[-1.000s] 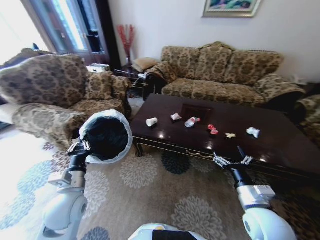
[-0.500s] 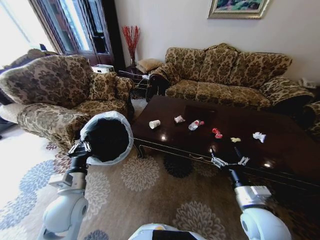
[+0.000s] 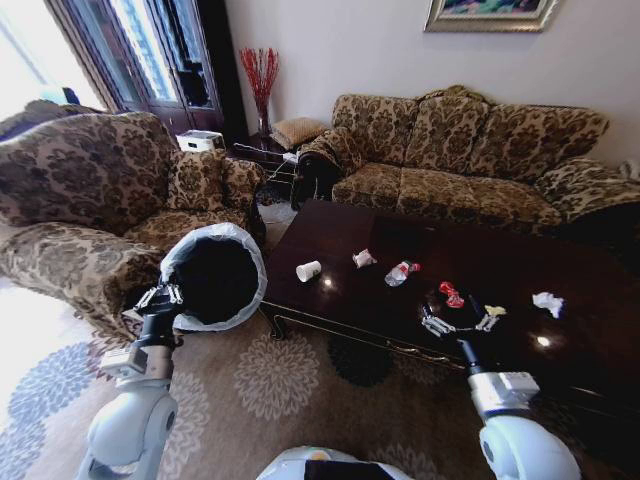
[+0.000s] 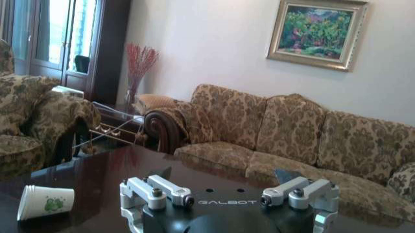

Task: Move to the front of the table and place the trash on the table into the trash bin.

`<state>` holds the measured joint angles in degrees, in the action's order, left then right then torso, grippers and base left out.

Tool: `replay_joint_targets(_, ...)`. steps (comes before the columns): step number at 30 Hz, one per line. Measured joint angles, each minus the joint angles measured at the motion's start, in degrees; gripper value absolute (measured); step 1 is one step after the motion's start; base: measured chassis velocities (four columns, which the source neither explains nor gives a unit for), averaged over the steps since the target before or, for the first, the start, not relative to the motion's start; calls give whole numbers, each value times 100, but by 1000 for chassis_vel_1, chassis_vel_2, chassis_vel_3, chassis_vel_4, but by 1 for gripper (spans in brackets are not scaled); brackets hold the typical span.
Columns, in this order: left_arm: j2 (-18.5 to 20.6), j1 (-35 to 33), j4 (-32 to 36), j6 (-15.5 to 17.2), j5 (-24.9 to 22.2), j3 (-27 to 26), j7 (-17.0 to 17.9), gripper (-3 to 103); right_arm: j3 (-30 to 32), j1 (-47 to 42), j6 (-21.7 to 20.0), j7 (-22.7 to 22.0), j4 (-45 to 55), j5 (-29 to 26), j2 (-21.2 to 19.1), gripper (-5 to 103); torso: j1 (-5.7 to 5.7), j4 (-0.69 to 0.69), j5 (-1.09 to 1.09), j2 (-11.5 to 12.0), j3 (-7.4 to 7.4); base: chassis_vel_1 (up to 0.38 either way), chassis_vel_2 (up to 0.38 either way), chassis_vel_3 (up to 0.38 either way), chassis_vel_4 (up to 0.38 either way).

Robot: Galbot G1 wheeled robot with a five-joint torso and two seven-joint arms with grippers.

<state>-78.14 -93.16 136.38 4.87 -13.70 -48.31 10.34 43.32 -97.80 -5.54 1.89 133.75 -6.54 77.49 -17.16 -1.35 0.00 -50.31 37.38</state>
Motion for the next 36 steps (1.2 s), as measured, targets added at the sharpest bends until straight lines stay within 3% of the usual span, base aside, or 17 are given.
replay_joint_targets(6,-18,-33,-28,1,35,12,-7,4,-98,185,13,27,-229,-45,-101,100,18,0,0,-6,-8,48,-6,-14,34)
replay_joint_targets(12,91,28,-136,-13,67,73,25,4,-465,670,-6,9,-715,-533,-426,100,10,-7,-1,-5,-4,77,37,12,63)
replay_joint_targets(19,424,359,-524,48,-14,304,4,4,-986,1128,154,-203,-1302,-744,-609,100,6,11,-1,-3,-2,0,0,0,0)
replay_joint_targets(22,471,297,-687,-14,-90,217,20,4,-1996,1891,148,-572,-1864,-749,-831,100,9,-5,-1,-4,-3,0,0,0,0)
replay_joint_targets(25,496,293,-726,-36,-95,197,39,4,-2464,2192,125,-722,-2061,-775,-889,100,9,-6,-2,-4,-3,0,0,0,0)
replay_joint_targets(26,557,329,-799,-48,-108,196,66,4,-3252,2802,71,-1015,-2474,-845,-939,100,9,-5,-3,-4,-3,0,0,0,0)
replay_joint_targets(27,557,329,-799,-48,-108,196,66,4,-3252,2802,71,-1015,-2474,-845,-939,100,9,-5,-3,-4,-3,0,0,0,0)
replay_joint_targets(30,653,522,-924,-22,-163,216,151,4,-4107,3711,57,-1342,-3330,-886,-830,100,9,-1,-1,-3,-3,0,0,0,0)
replay_joint_targets(36,734,705,-1082,37,-251,211,192,4,-4752,4523,74,-1537,-4313,-944,-499,100,8,1,-1,-3,-2,0,0,0,0)
